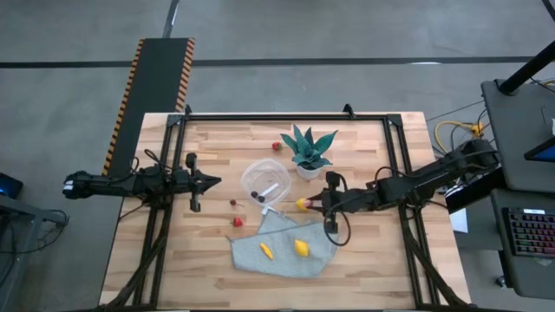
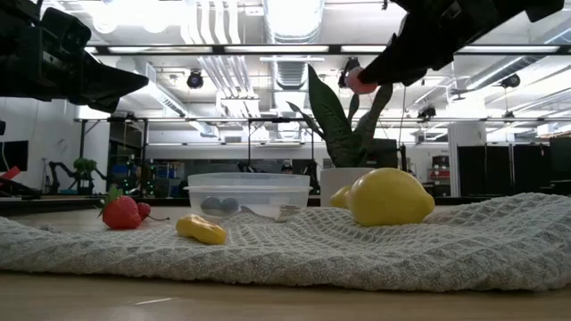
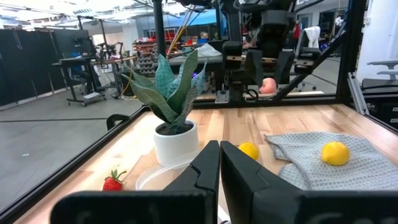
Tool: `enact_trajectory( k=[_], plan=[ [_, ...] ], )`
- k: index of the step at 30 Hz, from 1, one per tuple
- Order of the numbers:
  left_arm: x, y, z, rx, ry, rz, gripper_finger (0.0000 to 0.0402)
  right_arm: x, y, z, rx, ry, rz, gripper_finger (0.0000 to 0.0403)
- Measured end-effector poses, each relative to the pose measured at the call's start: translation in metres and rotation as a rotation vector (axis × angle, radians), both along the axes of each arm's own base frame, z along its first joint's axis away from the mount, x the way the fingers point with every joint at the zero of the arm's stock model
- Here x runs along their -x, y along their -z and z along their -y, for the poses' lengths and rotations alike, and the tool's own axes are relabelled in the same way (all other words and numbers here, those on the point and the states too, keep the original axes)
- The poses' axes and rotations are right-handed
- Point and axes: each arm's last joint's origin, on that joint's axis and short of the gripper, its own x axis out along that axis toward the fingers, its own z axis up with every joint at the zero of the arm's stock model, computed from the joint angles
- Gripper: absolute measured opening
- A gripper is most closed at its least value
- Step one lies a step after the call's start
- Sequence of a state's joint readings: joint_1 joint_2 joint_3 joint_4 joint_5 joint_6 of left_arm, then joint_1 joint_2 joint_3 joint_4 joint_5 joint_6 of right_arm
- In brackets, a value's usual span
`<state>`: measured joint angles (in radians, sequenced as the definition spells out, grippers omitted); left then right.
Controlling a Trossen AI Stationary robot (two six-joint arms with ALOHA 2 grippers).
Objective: Pick and placing Produce into tupperware
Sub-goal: Put the pink peach into the container
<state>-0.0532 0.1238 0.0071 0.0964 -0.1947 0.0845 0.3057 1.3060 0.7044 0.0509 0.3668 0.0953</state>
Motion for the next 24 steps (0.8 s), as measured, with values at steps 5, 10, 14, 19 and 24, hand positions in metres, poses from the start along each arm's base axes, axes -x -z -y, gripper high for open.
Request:
enact_trajectory(
  k=[5, 10, 14, 19, 24],
  plan=[
    [0.0, 0.0, 0.0, 0.0, 0.0, 0.001, 0.0, -0.005, 0.003, -0.002, 0.021, -0.01, -0.021, 0.0079],
    [0.0, 0.0, 0.0, 0.0, 0.0, -0.002, 0.0, -0.016, -0.002, -0.006, 0.044, -0.025, -0.011, 0.0077],
    [0.0, 0.0, 0.0, 0.0, 0.0, -0.001, 0.0, -0.028, -0.005, -0.01, 0.078, -0.046, -0.005, 0.0077],
    [0.0, 0.0, 0.0, 0.0, -0.001, 0.0, 0.0, -0.052, -0.005, -0.017, 0.154, -0.088, -0.021, 0.0077],
    [0.0, 0.0, 0.0, 0.0, -0.001, 0.001, 0.0, -0.082, -0.006, -0.022, 0.243, -0.126, -0.036, 0.0077]
  ],
)
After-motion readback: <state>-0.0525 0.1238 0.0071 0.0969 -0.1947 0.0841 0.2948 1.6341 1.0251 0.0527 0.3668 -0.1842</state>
